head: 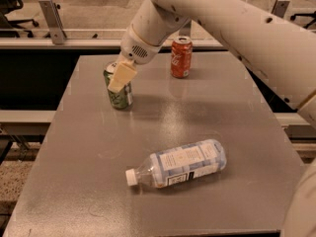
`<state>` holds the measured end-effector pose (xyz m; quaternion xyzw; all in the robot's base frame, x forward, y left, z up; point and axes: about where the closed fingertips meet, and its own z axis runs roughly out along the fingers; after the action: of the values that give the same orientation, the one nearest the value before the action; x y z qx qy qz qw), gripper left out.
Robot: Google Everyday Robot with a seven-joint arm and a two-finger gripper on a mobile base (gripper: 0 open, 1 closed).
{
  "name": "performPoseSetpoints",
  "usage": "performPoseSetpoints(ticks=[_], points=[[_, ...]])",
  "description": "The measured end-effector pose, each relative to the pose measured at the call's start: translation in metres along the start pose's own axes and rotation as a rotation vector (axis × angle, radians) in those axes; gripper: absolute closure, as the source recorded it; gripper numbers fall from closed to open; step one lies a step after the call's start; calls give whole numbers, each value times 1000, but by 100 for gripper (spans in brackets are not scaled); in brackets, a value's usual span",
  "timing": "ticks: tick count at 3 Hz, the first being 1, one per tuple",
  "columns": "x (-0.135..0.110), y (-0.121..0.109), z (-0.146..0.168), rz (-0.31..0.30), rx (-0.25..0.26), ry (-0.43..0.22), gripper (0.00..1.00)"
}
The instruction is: Move green can near blue plastic bottle
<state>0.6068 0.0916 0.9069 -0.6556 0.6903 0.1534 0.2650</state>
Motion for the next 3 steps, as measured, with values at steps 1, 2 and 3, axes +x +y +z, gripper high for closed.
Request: performPoseSetpoints(ticks=[1, 2, 3], points=[[7, 10, -15, 9, 6, -22, 85], [17, 30, -37, 13, 14, -45, 100], [34, 55, -60, 22, 19, -59, 100]])
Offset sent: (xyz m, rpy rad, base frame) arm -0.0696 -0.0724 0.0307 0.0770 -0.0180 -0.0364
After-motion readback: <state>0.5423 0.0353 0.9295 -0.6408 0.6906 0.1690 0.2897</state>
